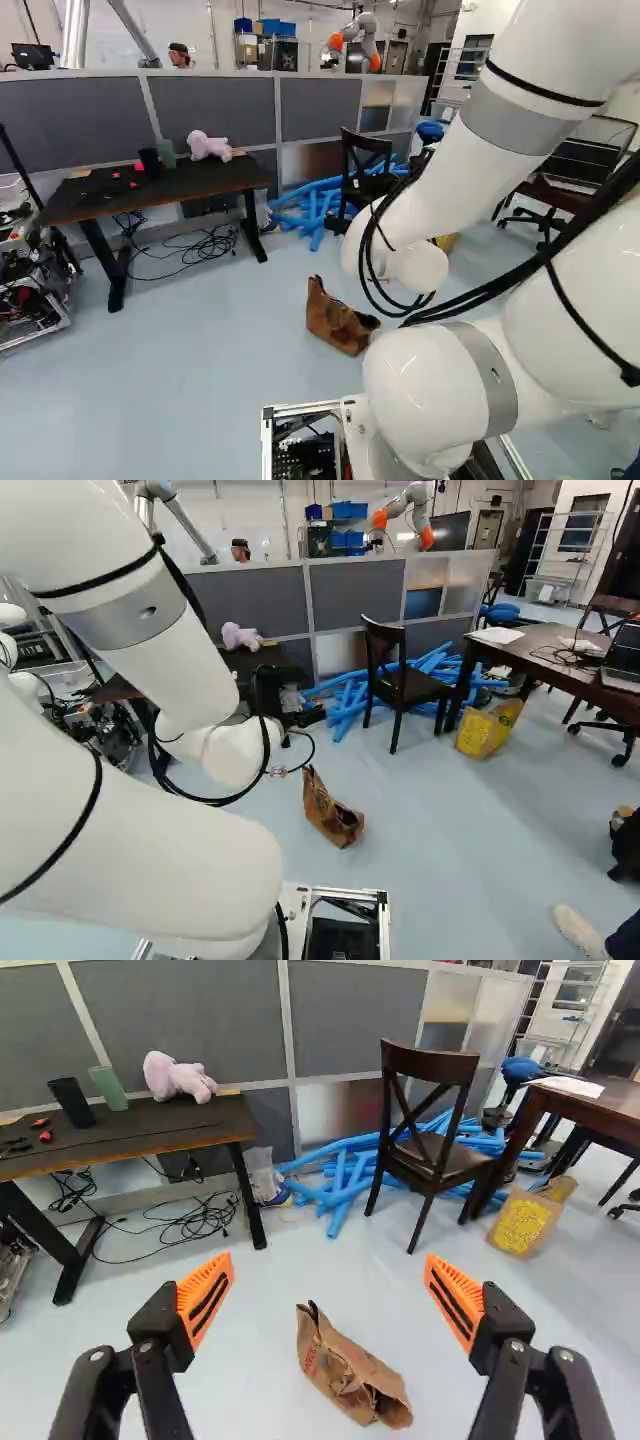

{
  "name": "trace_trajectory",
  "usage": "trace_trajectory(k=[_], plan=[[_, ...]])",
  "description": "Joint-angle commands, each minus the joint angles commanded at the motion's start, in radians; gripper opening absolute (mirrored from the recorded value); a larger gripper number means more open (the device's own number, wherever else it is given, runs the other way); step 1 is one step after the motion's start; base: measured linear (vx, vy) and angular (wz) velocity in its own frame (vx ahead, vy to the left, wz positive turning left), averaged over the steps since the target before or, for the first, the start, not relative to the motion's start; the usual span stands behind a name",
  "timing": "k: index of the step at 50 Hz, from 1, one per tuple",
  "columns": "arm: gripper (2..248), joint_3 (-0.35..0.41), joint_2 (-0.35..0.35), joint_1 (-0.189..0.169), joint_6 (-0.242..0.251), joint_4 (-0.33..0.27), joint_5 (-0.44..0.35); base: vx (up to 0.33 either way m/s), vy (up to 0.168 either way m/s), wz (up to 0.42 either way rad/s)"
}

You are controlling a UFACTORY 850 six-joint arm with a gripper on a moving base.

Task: Pick up the bag on the ground and place it on the table

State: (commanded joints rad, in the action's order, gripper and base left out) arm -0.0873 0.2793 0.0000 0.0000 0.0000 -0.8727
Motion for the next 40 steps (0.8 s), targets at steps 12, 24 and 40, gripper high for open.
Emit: trace_trajectory(k=[12, 24, 40], plan=[[247, 0.0, 0.0, 0.0, 0.0, 0.0, 0.0, 0.148, 0.003, -0.014], [247, 0.0, 0.0, 0.0, 0.0, 0.0, 0.0, 0.131, 0.001, -0.013], [247, 0.0, 0.0, 0.0, 0.0, 0.0, 0.0, 0.113, 0.001, -0.013]])
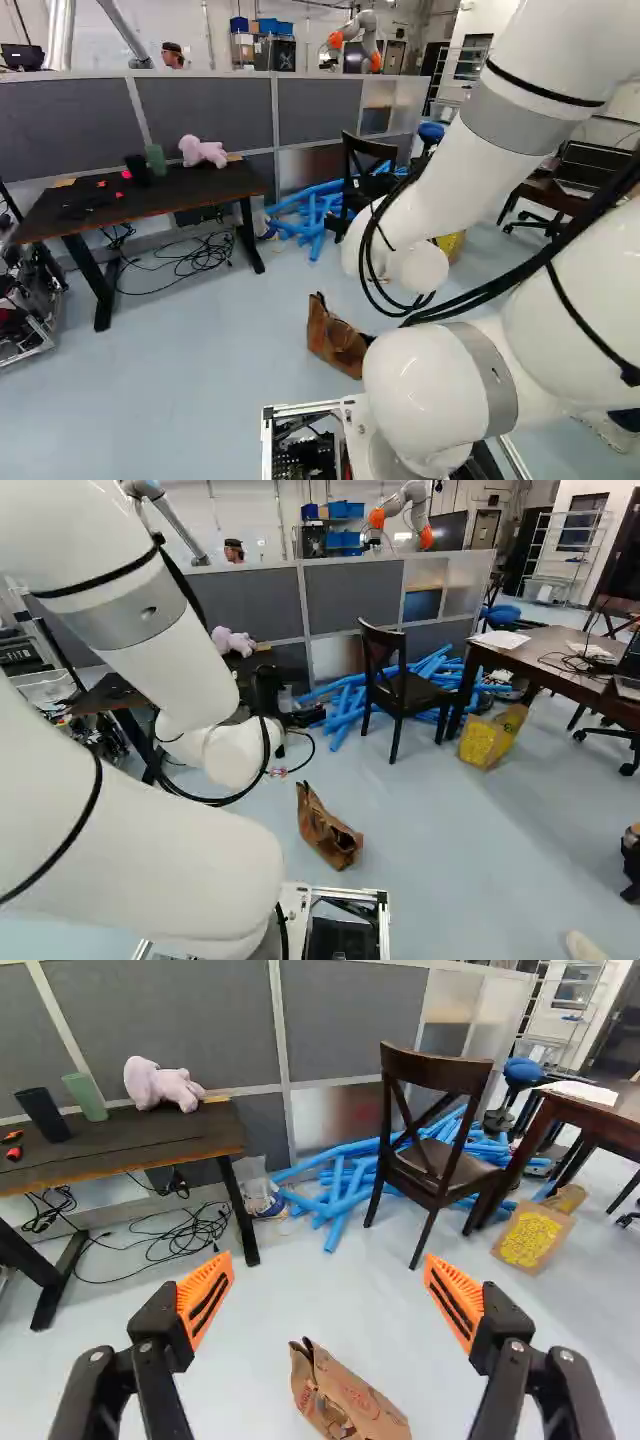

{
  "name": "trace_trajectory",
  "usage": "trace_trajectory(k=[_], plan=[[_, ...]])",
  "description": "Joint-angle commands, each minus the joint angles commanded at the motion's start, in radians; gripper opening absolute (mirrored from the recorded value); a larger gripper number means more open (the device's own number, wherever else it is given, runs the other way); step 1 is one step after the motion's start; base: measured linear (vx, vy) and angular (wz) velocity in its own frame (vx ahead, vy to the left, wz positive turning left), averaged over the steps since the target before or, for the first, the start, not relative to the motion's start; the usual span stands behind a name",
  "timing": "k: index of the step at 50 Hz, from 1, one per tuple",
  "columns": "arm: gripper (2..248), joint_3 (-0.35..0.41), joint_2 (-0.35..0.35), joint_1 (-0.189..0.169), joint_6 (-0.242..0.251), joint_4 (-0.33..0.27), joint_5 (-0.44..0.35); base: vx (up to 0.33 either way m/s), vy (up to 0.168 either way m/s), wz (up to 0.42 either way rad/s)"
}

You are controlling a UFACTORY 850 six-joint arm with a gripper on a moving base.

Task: Pick up the bag on the ground and place it on the table

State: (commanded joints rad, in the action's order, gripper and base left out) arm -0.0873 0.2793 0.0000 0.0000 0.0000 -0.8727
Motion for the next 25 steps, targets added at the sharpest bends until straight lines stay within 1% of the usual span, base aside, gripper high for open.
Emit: trace_trajectory(k=[12, 25], plan=[[247, -0.007, -0.008, 0.0, 0.0, 0.0, 0.0, 0.081, 0.0, -0.011], [247, -0.02, -0.023, 0.0, 0.0, 0.0, 0.005, -0.002, 0.0, 0.0]])
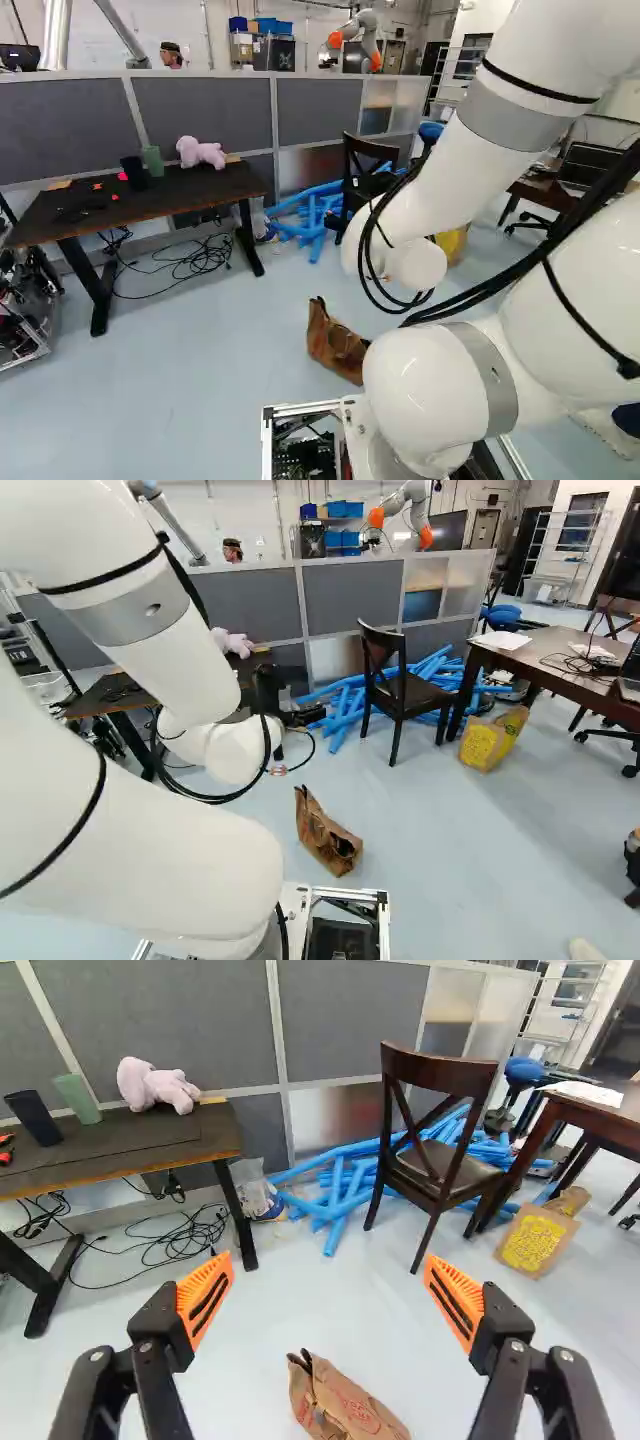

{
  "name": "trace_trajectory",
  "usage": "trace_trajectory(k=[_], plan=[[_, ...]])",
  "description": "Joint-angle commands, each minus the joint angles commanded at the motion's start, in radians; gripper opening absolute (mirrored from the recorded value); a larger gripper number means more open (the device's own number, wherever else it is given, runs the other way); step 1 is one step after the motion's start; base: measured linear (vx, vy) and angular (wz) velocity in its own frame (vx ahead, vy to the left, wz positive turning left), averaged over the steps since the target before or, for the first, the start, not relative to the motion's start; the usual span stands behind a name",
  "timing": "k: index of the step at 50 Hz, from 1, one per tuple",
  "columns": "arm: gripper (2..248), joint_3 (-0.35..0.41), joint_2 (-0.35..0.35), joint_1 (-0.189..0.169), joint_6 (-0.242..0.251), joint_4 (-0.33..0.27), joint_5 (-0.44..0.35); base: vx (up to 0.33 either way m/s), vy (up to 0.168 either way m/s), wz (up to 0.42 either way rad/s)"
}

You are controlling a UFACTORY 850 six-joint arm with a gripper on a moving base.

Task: Pick up the bag on the ground and place it on the table

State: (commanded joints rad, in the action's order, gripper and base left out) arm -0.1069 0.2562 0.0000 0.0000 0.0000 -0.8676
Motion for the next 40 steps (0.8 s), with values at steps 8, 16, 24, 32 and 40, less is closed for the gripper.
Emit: trace_trajectory(k=[8, 16, 24, 32, 40], plan=[[247, -0.025, -0.029, 0.0, 0.0, 0.0, 0.021, 0.0, 0.0, 0.0], [247, -0.059, -0.075, 0.0, 0.0, 0.0, 0.056, 0.0, 0.0, 0.0], [247, -0.097, -0.137, 0.0, 0.0, 0.0, 0.093, 0.0, 0.0, 0.0], [247, -0.136, -0.2, 0.001, 0.0, 0.0, 0.127, 0.0, 0.0, 0.0], [247, -0.173, -0.26, 0.003, 0.0, 0.0, 0.16, 0.0, 0.0, 0.0]])
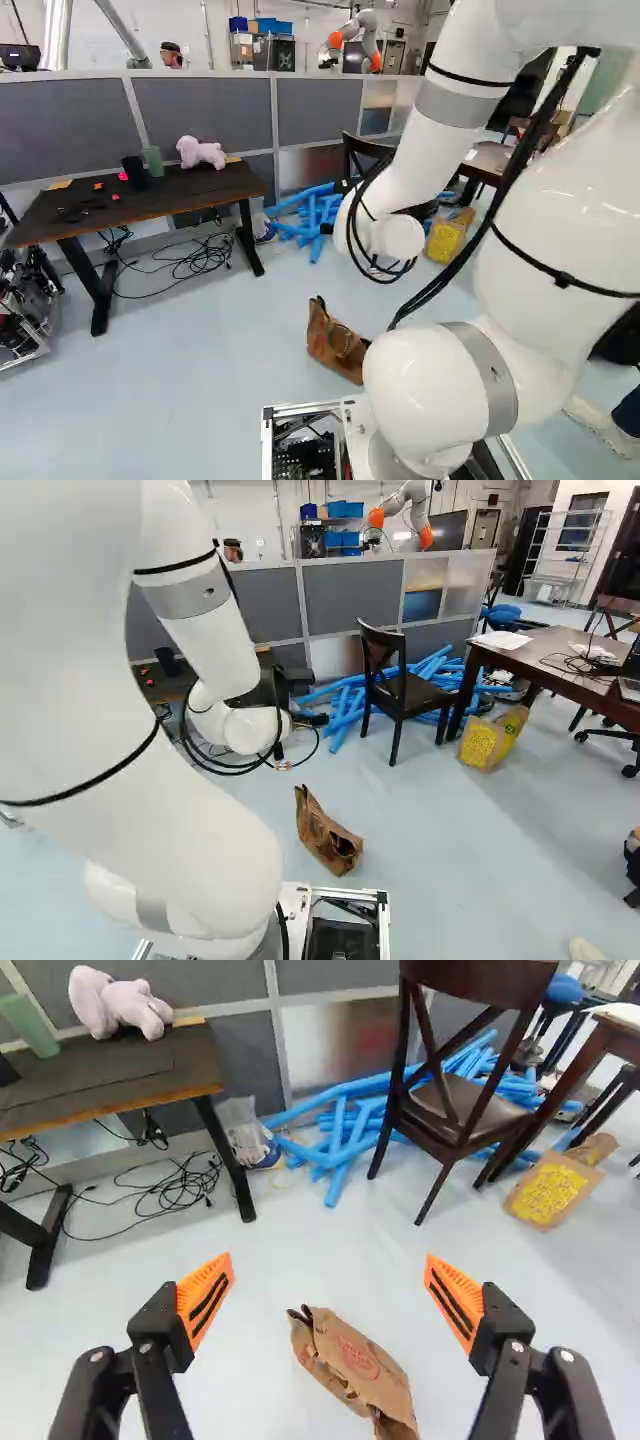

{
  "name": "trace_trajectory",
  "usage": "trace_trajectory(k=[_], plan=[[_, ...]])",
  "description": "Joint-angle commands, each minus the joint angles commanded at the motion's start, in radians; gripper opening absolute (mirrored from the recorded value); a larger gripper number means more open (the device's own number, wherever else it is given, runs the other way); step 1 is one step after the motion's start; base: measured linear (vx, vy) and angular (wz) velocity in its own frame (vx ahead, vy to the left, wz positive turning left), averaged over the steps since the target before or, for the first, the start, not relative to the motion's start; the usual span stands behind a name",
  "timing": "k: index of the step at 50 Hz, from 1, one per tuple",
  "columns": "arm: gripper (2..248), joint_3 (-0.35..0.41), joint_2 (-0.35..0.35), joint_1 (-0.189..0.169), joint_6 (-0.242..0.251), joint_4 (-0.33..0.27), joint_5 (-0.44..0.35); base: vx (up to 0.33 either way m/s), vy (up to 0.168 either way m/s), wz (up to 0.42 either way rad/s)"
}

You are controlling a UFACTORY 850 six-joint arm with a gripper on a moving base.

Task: Pick up the bag on the ground and place it on the table

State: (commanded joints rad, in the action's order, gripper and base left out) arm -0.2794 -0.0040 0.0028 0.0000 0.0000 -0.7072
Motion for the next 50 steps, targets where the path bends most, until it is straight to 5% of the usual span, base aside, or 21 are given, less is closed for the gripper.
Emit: trace_trajectory(k=[50], plan=[[247, -0.192, -0.312, 0.013, 0.0, -0.001, 0.304, 0.0, 0.0, 0.0]])
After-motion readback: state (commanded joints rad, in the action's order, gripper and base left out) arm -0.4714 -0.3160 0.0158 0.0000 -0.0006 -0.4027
